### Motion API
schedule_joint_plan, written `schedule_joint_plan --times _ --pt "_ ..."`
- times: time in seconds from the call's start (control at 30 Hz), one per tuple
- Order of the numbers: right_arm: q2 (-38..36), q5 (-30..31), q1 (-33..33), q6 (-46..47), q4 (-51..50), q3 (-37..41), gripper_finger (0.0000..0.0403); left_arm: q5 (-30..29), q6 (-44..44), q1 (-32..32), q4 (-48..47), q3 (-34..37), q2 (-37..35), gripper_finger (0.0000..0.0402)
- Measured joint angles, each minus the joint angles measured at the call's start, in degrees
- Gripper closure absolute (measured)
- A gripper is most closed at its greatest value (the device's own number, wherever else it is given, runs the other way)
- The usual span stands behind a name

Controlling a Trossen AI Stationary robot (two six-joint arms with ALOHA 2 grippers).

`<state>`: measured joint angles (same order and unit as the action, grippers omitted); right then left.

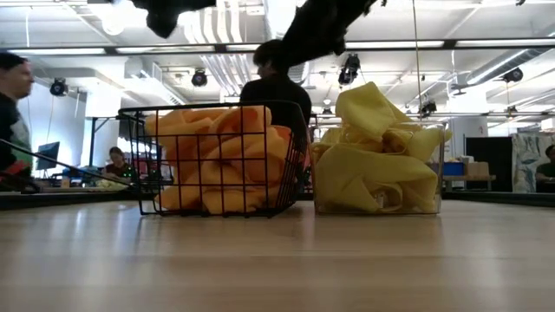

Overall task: Sort microfiber towel by color & place in baskets
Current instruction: Put the orange microfiber towel into the wire basket

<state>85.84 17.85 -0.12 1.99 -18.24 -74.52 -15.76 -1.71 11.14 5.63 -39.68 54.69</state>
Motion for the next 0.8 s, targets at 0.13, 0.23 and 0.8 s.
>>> schedule_joint_plan --times 0.13,0.23,0.8 --pt "-3.93 0.21 1.35 1.49 -2.95 0.93 0.0157 1.24 -1.84 -5.36 -1.23 0.04 3.31 0.0388" --pt "-5.92 0.19 3.01 1.65 -2.93 2.20 0.0161 1.29 -3.44 -10.64 -4.54 0.04 5.49 0.0394" --pt "-7.89 0.26 5.37 14.11 -11.62 10.75 0.0167 6.50 -8.52 -16.09 -13.38 0.11 18.25 0.0401"
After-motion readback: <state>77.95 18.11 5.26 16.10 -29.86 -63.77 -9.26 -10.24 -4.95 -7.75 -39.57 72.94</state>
